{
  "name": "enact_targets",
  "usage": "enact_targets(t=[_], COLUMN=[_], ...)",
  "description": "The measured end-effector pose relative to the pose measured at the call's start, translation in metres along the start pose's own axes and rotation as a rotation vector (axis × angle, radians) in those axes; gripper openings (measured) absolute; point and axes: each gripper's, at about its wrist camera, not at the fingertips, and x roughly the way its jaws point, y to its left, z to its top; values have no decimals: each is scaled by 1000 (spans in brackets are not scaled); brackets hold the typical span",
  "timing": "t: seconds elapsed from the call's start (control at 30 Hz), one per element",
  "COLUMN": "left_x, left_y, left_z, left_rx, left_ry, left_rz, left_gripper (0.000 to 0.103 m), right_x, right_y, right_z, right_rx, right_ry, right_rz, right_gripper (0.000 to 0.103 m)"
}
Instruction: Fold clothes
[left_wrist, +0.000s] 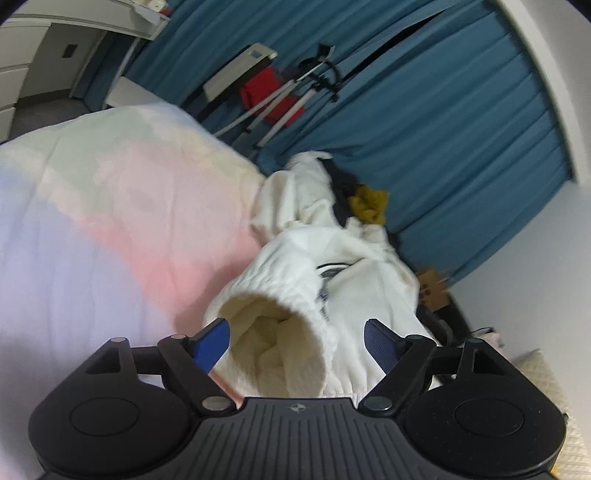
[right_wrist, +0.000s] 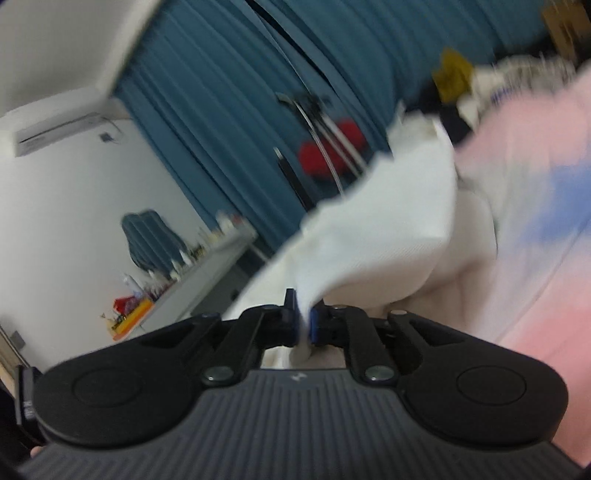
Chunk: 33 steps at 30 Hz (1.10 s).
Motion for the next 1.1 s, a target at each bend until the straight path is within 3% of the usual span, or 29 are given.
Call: enact_targets(t=[0.03,0.17,0.23,0.3,0.5,0.6,0.67,0.73,0.87,0.97,1.0,1.03,1.07,1.1], left_x=[0,12,28,37,55,63,72,86,113,127,127,122,116,107], left_y=[-1,1,4,2,0,-2,-5,-8,-19,-26,-28,-28,-30,-33], left_z=[0,-1,-6,-11,-28,-33,-34,-36,-40,-38,-36,-31,-25,-17], left_rx=[-1,-36,-70,-58,-47,-35,-27,-34,36,95,107,115,123,136], left_ry=[0,49,117,156,263,284,285,294,274,233,213,176,137,83], left_rz=[-17,-75,-96,-96,-29,-52,-78,-111,-77,-53,-46,-43,-40,-38], left_gripper=[84,86,86,86,86,86,86,85,71,35,14,15,14,13], right_x=[-9,-2,3,3,-8,-11,-11,-12,4,11,13,14,17,17], right_y=[5,-23,-53,-73,-73,-77,-74,-74,-74,-80,-81,-81,-80,-78], right_z=[1,-11,-21,-22,-13,-10,-10,-10,-13,-16,-17,-18,-18,-21], right_rx=[-9,123,261,363,298,286,269,253,236,254,254,243,231,218], right_ry=[-20,133,200,204,202,226,225,215,233,220,211,196,187,181], right_rz=[1,-135,-187,-195,-222,-213,-220,-245,-258,-217,-200,-197,-205,-210], right_gripper=[9,9,9,8,14,31,64,77,77,76,75,60,33,21])
